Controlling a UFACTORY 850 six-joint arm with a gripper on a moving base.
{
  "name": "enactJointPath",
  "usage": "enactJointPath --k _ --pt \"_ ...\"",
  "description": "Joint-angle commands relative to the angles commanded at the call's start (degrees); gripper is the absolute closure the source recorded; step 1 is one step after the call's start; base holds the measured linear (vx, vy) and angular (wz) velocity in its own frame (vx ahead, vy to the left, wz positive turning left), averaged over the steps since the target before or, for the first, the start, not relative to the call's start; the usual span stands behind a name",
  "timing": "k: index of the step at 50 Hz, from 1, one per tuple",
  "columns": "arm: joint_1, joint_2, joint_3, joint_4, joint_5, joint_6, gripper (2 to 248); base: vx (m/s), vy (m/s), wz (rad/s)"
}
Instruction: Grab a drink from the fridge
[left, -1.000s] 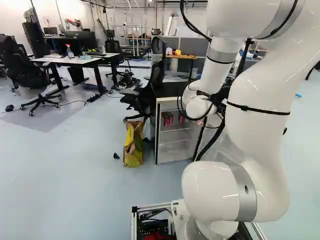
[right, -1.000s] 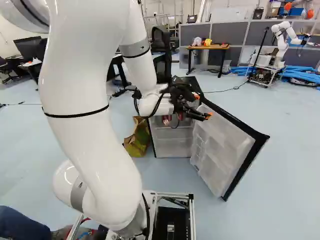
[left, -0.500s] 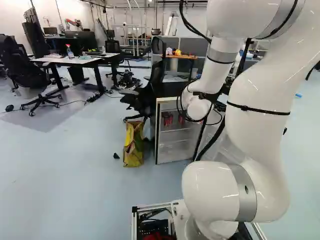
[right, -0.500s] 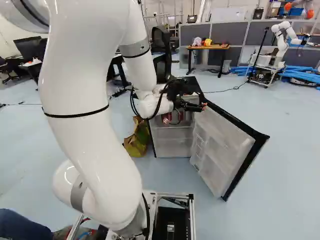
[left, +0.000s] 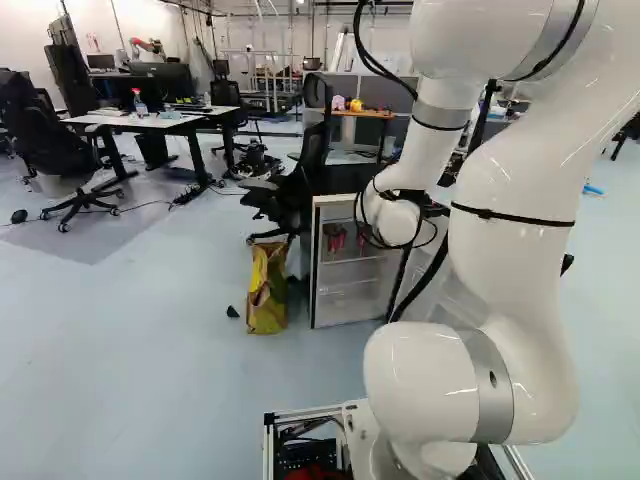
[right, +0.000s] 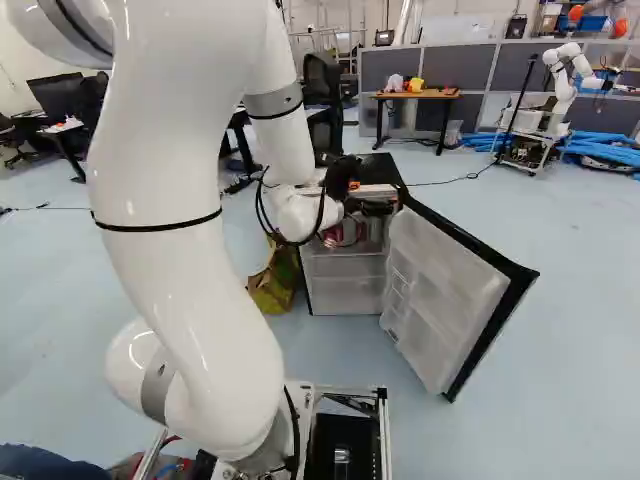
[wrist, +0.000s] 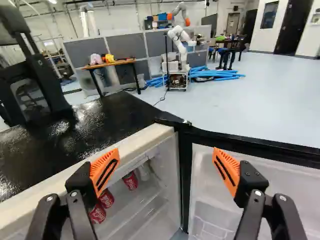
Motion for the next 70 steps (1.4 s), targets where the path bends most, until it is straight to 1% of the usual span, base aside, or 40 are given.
enactJointPath --k 9,38,61,65,70 --pt "-0.1 -0.5 0.8 -5.4 -1.0 0.0 3 0.000 0.000 0.000" --pt "-1.0 0.5 7.2 -22.9 -4.8 0.0 3 0.000 0.000 0.000" --pt "-1.1 -3.7 6.2 -36.7 -8.1 0.0 3 0.000 0.000 0.000" --pt "-1.1 -4.5 5.9 -38.3 -8.7 0.0 3 0.000 0.000 0.000" --pt "-1.2 -5.6 5.4 -39.5 -9.6 0.0 3 0.000 0.000 0.000"
